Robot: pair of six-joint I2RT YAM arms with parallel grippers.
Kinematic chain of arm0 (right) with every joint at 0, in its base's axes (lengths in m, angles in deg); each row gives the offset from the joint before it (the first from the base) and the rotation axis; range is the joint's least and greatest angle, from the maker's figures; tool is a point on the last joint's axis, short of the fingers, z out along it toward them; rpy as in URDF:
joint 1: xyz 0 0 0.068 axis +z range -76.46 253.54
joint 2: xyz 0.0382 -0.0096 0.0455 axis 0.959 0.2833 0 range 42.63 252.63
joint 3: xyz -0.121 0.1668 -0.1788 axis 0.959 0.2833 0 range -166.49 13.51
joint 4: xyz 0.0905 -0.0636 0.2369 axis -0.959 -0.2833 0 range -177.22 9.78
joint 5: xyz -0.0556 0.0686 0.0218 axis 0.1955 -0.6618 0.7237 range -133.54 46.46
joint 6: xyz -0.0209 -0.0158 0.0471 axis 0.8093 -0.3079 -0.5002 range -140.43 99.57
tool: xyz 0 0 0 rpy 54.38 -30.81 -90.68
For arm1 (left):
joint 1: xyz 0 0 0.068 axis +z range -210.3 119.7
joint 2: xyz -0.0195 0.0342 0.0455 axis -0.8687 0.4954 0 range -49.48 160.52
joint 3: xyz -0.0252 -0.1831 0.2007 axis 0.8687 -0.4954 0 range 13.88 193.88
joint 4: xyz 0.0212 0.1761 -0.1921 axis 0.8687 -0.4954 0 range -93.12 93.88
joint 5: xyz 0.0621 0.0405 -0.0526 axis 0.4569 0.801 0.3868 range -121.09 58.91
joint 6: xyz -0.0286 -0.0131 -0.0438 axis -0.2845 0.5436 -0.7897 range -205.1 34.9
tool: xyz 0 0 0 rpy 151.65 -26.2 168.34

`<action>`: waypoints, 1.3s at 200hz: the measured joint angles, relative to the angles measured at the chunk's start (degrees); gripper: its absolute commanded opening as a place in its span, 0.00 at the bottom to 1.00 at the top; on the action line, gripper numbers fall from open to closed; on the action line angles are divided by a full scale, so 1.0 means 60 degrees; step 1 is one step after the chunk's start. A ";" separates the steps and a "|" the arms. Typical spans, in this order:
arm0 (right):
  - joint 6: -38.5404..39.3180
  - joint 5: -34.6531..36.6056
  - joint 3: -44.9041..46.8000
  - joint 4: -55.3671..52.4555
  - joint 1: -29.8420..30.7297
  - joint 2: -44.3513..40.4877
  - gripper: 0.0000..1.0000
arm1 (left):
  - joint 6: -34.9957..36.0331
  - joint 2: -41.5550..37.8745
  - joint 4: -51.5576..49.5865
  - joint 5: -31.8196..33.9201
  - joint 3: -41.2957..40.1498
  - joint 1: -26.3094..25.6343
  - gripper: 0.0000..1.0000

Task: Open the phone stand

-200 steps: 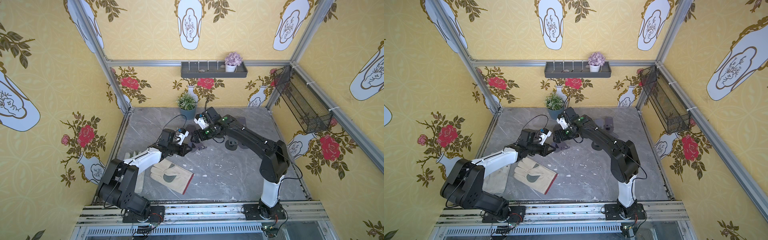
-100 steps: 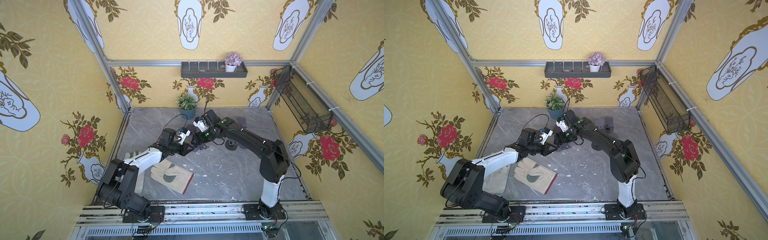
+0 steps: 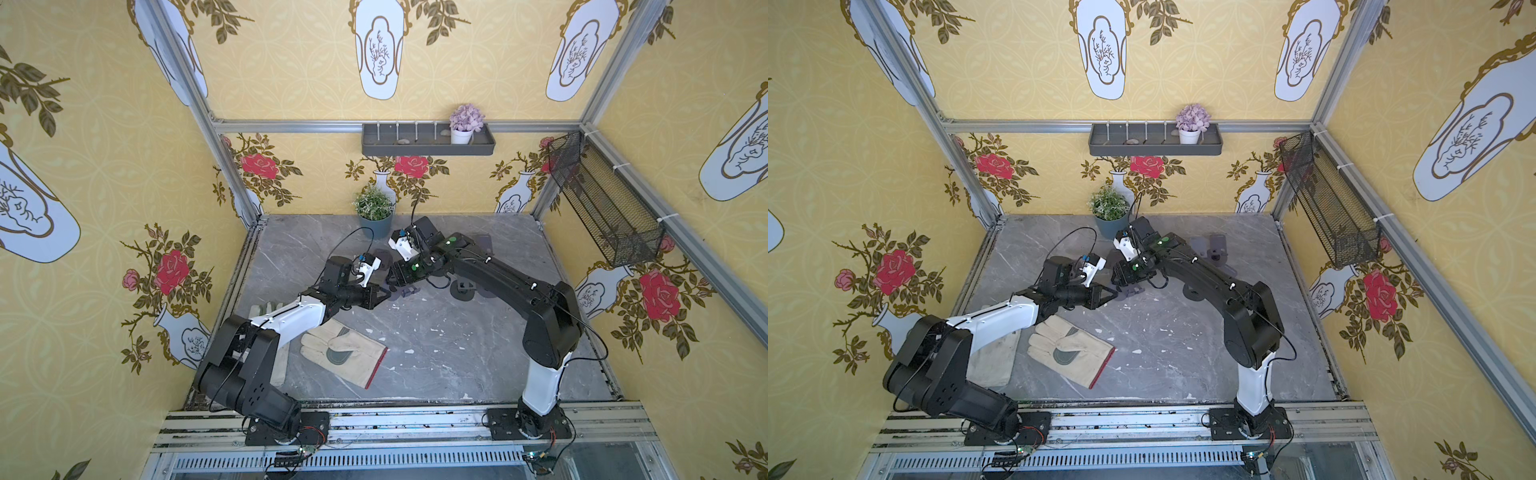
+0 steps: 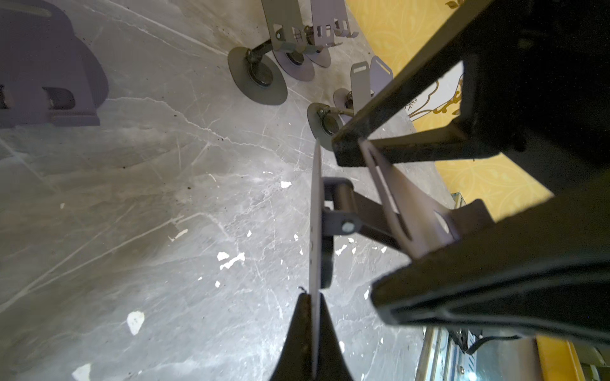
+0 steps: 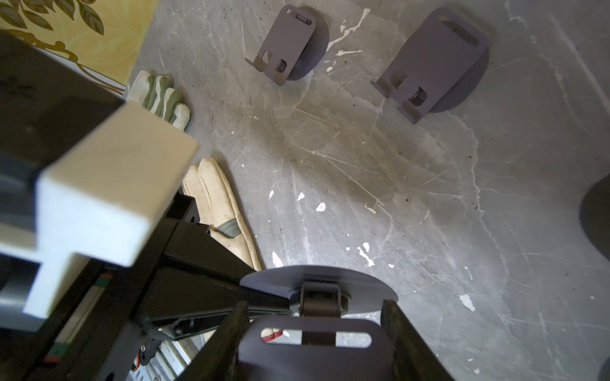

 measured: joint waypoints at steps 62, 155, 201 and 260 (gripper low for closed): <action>-0.0106 0.0933 -0.0153 -0.0080 0.0000 -0.0408 0.45 | -0.1129 0.0390 0.0998 0.0226 -0.0219 0.0007 0.00; -0.0437 0.1384 0.0280 -0.0080 0.0011 -0.1118 0.46 | -0.1749 0.0685 0.1679 -0.0066 -0.0149 0.0226 0.00; -0.0474 0.1257 0.0106 -0.0018 0.0015 -0.0976 0.98 | -0.1814 0.0521 0.1424 -0.0051 -0.0029 0.0240 0.00; -0.0506 0.0973 0.0131 -0.0004 -0.0004 -0.0852 0.98 | -0.1949 0.0062 0.1282 -0.0229 -0.0004 0.0266 0.00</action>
